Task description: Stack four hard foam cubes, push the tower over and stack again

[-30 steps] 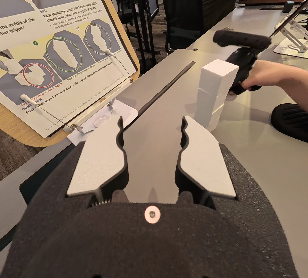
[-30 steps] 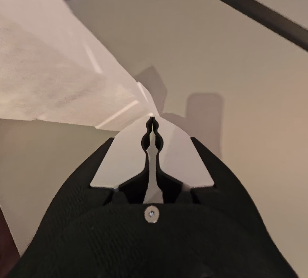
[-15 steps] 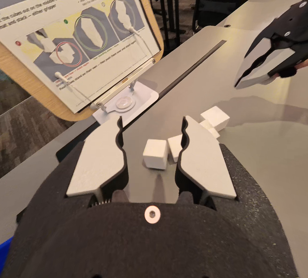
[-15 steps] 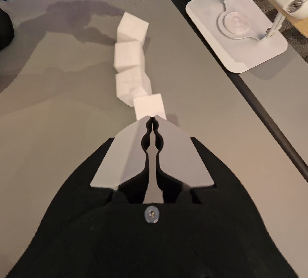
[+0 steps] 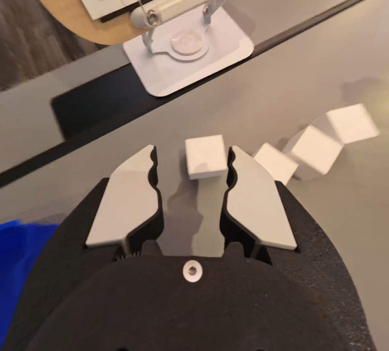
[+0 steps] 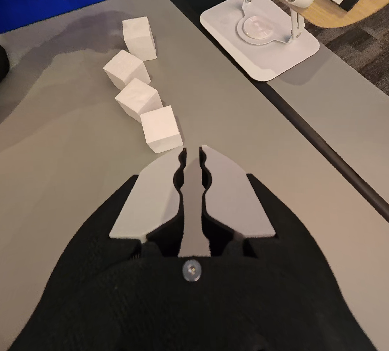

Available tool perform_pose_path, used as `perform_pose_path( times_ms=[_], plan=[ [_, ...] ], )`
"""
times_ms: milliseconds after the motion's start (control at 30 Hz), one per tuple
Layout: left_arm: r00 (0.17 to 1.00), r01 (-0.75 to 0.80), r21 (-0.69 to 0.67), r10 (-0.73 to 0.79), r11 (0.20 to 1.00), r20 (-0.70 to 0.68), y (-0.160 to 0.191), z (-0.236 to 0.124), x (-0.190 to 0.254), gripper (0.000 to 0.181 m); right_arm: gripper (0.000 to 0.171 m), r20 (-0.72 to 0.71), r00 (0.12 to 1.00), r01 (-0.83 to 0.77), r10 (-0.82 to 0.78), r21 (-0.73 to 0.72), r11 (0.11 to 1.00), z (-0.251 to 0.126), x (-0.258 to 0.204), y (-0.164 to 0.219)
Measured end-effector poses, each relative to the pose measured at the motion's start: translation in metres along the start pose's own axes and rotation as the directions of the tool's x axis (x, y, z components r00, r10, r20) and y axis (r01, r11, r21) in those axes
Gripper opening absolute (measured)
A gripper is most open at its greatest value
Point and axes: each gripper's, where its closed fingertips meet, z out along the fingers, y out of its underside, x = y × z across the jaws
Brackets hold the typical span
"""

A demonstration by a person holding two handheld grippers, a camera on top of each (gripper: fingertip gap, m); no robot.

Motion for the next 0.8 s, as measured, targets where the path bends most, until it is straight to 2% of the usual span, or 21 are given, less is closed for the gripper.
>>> perform_pose_path(
  times_ms=[100,200,367,467,600,633,800],
  plan=[
    [0.997,0.028,0.014,-0.027,1.000,-0.067,-0.008,0.015,0.018,0.059,0.015,-0.012,1.000,0.020,-0.021,-0.034,0.999,0.005,-0.001,0.004],
    [0.998,-0.013,-0.121,0.020,0.993,0.053,0.008,0.030,0.011,0.083,0.019,0.005,0.999,0.043,-0.042,-0.066,0.997,0.013,-0.006,0.007],
    [0.993,-0.024,-0.255,0.053,0.967,0.105,0.028,0.050,0.010,0.087,0.040,0.071,0.989,0.138,-0.133,-0.075,0.988,0.032,-0.022,0.011],
    [0.981,-0.053,-0.326,0.110,0.944,0.158,0.040,0.056,0.002,0.082,0.056,0.143,0.971,0.203,-0.194,-0.048,0.978,0.047,-0.039,0.013],
    [0.985,-0.063,-0.370,0.118,0.927,0.129,0.052,0.065,0.002,0.068,0.071,0.137,0.961,0.247,-0.240,-0.038,0.968,0.075,-0.048,0.016],
    [0.985,-0.075,-0.380,0.128,0.922,0.117,0.055,0.065,0.003,0.056,0.073,0.130,0.961,0.252,-0.246,-0.038,0.967,0.082,-0.049,0.017],
    [0.982,-0.085,-0.358,0.138,0.930,0.126,0.048,0.053,-0.003,0.055,0.074,0.118,0.963,0.248,-0.244,-0.023,0.968,0.105,-0.051,0.022]
  ],
)
